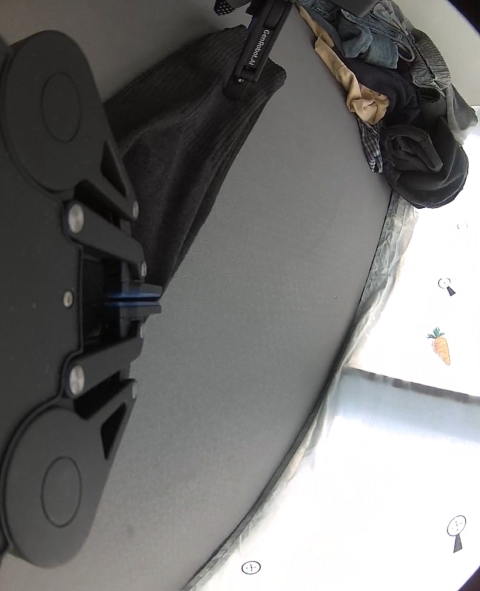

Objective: Fold clothes

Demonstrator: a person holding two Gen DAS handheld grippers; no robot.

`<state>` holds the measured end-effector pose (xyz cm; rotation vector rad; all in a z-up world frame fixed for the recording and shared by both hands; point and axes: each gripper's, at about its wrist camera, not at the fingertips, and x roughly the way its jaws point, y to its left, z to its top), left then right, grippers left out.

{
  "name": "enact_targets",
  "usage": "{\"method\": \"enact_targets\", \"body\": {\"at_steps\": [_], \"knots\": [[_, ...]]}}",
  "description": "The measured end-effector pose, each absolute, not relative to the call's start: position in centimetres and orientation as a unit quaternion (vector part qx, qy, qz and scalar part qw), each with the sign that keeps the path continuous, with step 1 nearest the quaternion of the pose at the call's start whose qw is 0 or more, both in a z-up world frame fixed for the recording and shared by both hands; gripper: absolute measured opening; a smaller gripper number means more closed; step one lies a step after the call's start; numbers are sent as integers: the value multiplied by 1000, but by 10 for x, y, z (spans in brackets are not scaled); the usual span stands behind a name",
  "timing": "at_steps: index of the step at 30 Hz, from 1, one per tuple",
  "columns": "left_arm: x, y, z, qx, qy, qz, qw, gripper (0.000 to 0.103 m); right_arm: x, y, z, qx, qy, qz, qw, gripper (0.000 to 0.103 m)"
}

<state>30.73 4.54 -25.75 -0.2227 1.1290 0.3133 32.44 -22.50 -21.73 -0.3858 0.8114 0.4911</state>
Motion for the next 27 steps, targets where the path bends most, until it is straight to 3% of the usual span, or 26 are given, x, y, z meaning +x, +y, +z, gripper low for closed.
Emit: {"method": "enact_targets", "body": {"at_steps": [6, 7, 9, 12, 17, 23, 27], "knots": [[305, 44, -259, -101, 526, 146, 832, 103, 348, -227, -240, -166, 437, 204, 860, 4], [305, 44, -259, -100, 525, 145, 833, 103, 347, -229, -239, -159, 434, 196, 865, 10], [305, 44, -259, -98, 525, 144, 833, 103, 342, -239, -231, -146, 425, 170, 877, 35], [305, 44, -259, -95, 525, 143, 834, 103, 327, -282, -212, -111, 398, 101, 905, 48], [305, 43, -260, -90, 523, 145, 835, 103, 291, -408, -197, 3, 401, -104, 910, 49], [303, 38, -258, -76, 518, 148, 839, 103, 242, -565, -217, 136, 377, -296, 867, 50], [305, 27, -255, -33, 513, 152, 844, 103, 241, -622, -230, 181, 352, -304, 866, 68]]}}
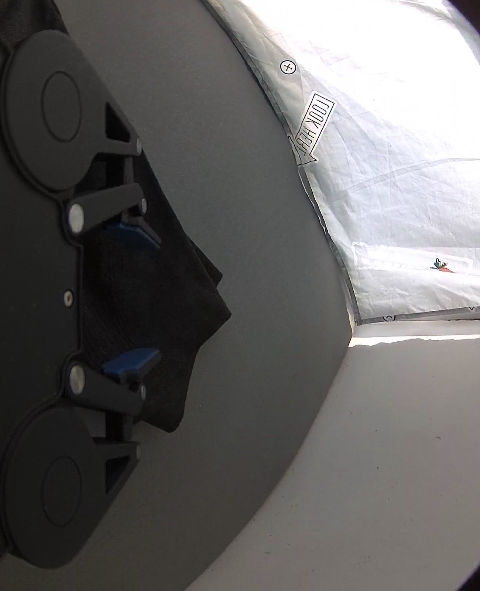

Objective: Fold clothes

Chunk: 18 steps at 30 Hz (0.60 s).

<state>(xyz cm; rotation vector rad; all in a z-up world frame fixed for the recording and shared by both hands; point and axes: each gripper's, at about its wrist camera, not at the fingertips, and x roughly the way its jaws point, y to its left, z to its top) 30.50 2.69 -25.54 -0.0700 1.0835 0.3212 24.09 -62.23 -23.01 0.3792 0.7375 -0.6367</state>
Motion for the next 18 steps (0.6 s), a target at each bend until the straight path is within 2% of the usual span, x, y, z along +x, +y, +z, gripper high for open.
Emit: {"method": "enact_targets", "body": {"at_steps": [5, 10, 12, 13, 14, 15, 18], "knots": [[305, 14, -253, 16, 504, 159, 849, 103, 264, -661, -239, 189, 354, -289, 869, 74], [309, 20, -253, -17, 519, 174, 837, 103, 284, -675, -257, 176, 401, -272, 857, 72], [311, 21, -253, -22, 523, 175, 834, 103, 285, -676, -262, 183, 397, -265, 859, 51], [312, 20, -254, -20, 525, 175, 833, 103, 285, -677, -264, 186, 395, -261, 861, 36], [312, 20, -254, -17, 526, 174, 832, 103, 286, -677, -263, 189, 390, -247, 867, 13], [312, 19, -254, -13, 526, 173, 833, 103, 291, -676, -261, 186, 389, -242, 869, 6], [313, 16, -254, 0, 526, 169, 834, 103, 308, -671, -257, 134, 383, -232, 884, 5]]}}
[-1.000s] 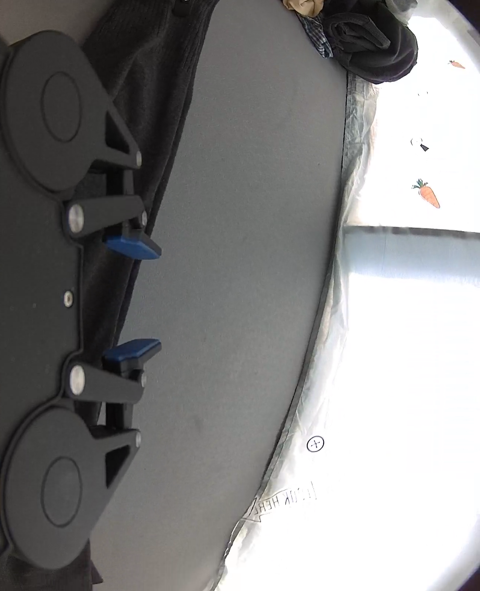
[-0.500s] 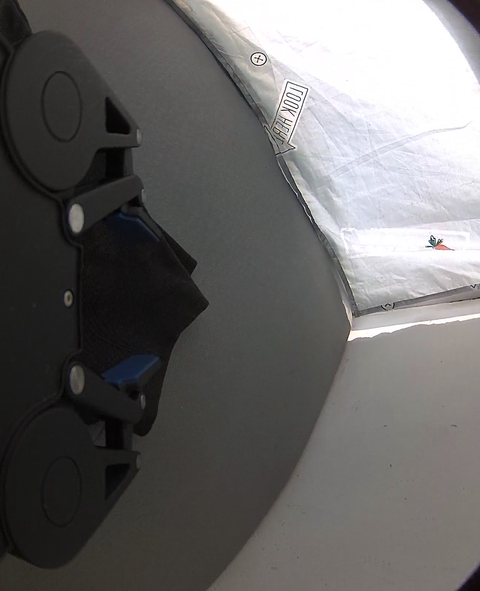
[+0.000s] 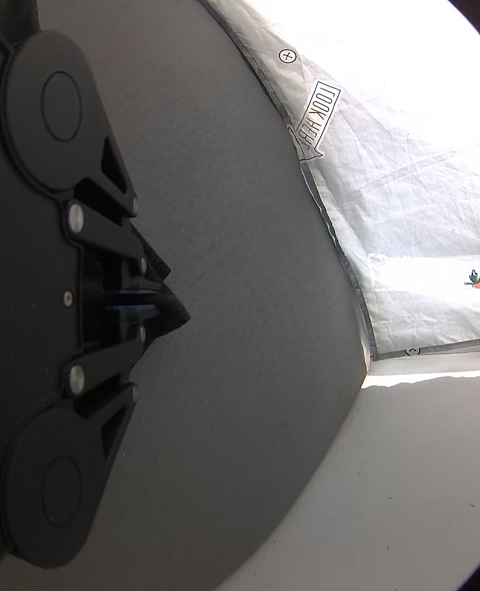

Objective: Fold clothes

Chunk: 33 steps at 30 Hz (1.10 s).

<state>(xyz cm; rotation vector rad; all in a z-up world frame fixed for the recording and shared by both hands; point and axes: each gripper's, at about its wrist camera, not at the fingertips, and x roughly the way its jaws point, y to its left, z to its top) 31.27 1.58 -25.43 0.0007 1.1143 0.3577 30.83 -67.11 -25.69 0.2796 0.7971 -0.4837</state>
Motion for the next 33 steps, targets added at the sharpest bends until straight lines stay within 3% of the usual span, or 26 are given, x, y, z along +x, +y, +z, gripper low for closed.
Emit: {"method": "enact_targets", "body": {"at_steps": [5, 7, 9, 11, 14, 20, 27, 33], "knots": [[314, 17, -255, 2, 527, 163, 834, 103, 339, -681, -258, 148, 391, -229, 879, 6], [314, 17, -255, -4, 528, 166, 833, 103, 345, -674, -259, 126, 406, -231, 875, 14], [315, 16, -255, -7, 530, 171, 831, 103, 338, -660, -249, 84, 395, -251, 880, 44], [315, 13, -252, -2, 531, 172, 829, 103, 321, -639, -236, 21, 376, -280, 883, 66], [310, 2, -237, -1, 511, 141, 848, 103, 273, -589, -219, -83, 353, -290, 886, 78], [307, -57, -202, 57, 464, 4, 884, 103, 184, -480, -228, -188, 386, -154, 890, 85], [277, -174, -206, 190, 447, -241, 840, 103, 170, -379, -269, -333, 410, -41, 848, 85], [247, -240, -227, 328, 379, -331, 800, 103, 207, -388, -246, -277, 377, -79, 881, 86]]}}
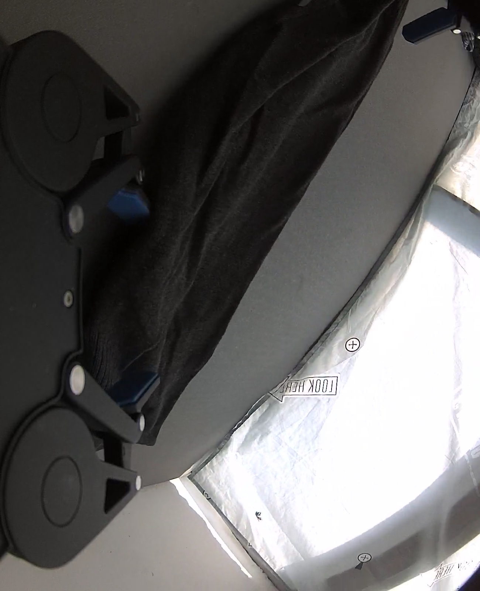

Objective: Fold clothes

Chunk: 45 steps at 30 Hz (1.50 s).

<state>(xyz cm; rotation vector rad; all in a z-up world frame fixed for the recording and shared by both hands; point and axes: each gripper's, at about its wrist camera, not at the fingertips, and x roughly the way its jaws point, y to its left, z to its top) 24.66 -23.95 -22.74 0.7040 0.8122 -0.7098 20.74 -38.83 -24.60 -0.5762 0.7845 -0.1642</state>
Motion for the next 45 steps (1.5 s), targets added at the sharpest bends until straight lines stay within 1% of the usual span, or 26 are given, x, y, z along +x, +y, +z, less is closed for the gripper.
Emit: {"method": "enact_targets", "body": {"at_steps": [6, 10, 13, 16, 20, 23, 28, 30, 33, 37, 40, 42, 45], "knots": [[245, -265, -240, 380, 334, -338, 794, 103, 231, -413, -230, -192, 370, -96, 904, 88], [265, -265, -236, 356, 331, -300, 821, 103, 237, -419, -227, -144, 379, -111, 907, 89], [282, -259, -230, 329, 332, -273, 841, 103, 238, -415, -229, -146, 383, -116, 905, 89], [298, -255, -233, 326, 334, -252, 848, 103, 239, -409, -228, -154, 385, -108, 904, 89], [313, -252, -238, 320, 348, -239, 848, 103, 239, -395, -234, -176, 388, -91, 900, 93], [316, -247, -231, 288, 353, -249, 855, 103, 243, -386, -239, -193, 395, -86, 894, 94], [317, -239, -241, 264, 383, -225, 856, 103, 259, -383, -244, -160, 409, -74, 895, 95], [318, -232, -243, 245, 399, -212, 858, 103, 263, -375, -253, -201, 418, -92, 881, 95], [318, -219, -249, 212, 424, -189, 860, 103, 256, -376, -257, -236, 435, -161, 854, 95], [320, -210, -258, 179, 446, -175, 859, 103, 225, -394, -248, -222, 457, -210, 835, 97], [325, -204, -261, 152, 460, -173, 857, 103, 197, -393, -243, -225, 449, -191, 843, 98], [328, -200, -261, 140, 467, -176, 855, 103, 187, -393, -249, -230, 453, -184, 841, 99], [331, -195, -260, 129, 476, -174, 853, 103, 182, -402, -258, -221, 482, -181, 828, 98]]}}
